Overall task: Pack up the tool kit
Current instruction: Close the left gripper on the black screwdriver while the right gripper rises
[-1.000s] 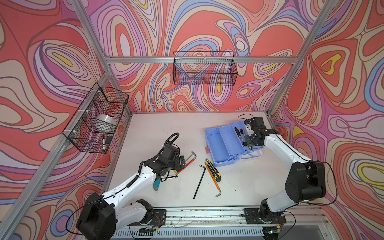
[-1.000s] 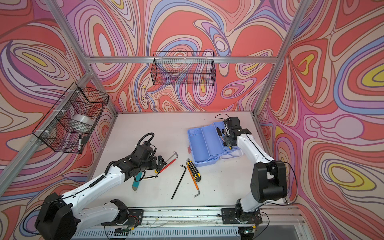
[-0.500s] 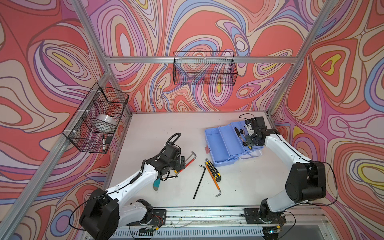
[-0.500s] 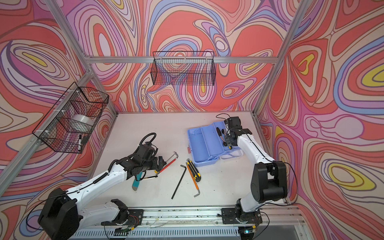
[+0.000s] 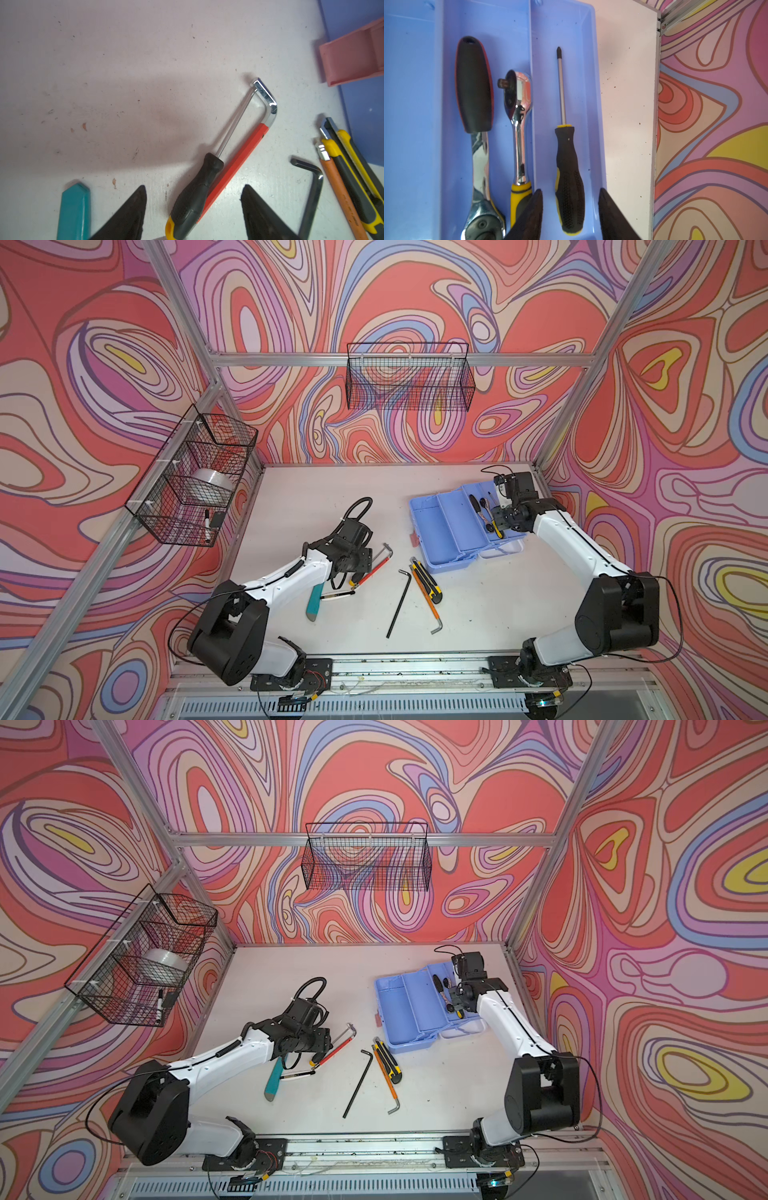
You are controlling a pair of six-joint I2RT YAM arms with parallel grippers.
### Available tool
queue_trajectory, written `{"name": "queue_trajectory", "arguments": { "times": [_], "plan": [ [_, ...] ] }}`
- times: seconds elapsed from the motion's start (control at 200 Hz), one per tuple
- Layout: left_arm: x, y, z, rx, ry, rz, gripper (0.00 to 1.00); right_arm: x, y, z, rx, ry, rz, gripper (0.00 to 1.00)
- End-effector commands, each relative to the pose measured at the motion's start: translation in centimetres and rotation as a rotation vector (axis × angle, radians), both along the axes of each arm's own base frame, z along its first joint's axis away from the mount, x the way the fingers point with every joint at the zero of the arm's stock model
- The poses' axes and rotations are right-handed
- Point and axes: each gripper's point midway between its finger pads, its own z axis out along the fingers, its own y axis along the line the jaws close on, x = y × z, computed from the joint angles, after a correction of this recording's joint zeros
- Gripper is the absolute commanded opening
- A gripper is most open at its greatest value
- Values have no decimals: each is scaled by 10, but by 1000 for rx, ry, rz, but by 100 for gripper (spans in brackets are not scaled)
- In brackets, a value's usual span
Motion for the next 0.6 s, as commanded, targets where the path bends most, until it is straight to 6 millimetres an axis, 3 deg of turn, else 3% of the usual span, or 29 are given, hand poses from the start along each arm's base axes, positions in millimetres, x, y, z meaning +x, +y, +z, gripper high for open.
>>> {"name": "queue_trajectory", "arguments": {
  "times": [0.0, 0.21, 0.401, 0.596],
  "plan": [
    [0, -6, -7, 4, 37, -50, 68, -1, 1, 20, 34, -56, -35, 46],
    [-4, -7, -18, 11, 71, -62, 61, -1, 0, 34, 43, -99, -40, 47],
    [-7, -5, -27, 27, 98, -74, 48, -3, -2, 30, 39, -88, -46, 47],
    [-11, -3, -35, 43, 125, -80, 45, -3, -3, 33, 41, -99, -50, 47]
  ]
}}
